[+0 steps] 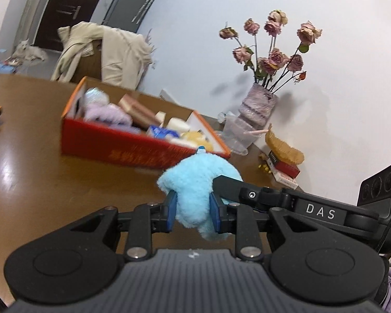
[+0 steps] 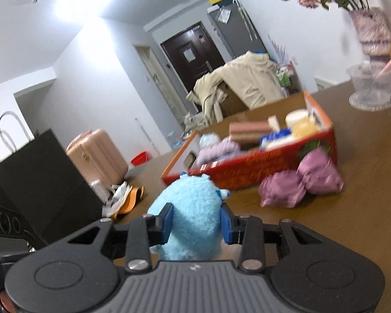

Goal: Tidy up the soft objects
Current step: 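Carry the blue plush into the box and open both tools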

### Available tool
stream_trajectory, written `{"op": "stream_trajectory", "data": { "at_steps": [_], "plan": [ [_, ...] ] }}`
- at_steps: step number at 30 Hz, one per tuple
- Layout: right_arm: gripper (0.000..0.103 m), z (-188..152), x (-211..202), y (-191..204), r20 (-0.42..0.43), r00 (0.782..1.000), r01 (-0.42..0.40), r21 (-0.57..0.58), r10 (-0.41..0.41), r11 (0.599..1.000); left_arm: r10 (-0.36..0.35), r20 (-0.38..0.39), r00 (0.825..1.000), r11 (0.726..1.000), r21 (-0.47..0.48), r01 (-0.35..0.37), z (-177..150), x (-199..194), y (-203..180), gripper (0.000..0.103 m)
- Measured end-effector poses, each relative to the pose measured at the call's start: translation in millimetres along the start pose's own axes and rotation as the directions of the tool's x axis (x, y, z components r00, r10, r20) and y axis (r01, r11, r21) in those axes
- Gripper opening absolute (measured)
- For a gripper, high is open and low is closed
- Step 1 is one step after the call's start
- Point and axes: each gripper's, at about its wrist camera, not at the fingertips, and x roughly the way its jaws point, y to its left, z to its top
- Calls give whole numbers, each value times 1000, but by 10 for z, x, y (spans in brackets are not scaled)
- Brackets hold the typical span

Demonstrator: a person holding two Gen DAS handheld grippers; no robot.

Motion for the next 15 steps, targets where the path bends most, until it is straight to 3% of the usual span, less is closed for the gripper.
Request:
{"op": "stream_trajectory", "data": {
  "at_steps": [7,11,15],
  "plan": [
    [36,899,351,-226,68,997,-21,-58,25,998,-33,44,998,999,10,33,848,571,-80,26],
    [36,1277,841,-473,9,1000,-2,-54,2,999,-53,-23,998,996,-79,51,1175,1169,178,26],
    [36,1376,1459,-853,-92,995,34,-3,-34,999,4,-107,994,995,-103,-16,1218,1747,469,26]
  ]
}}
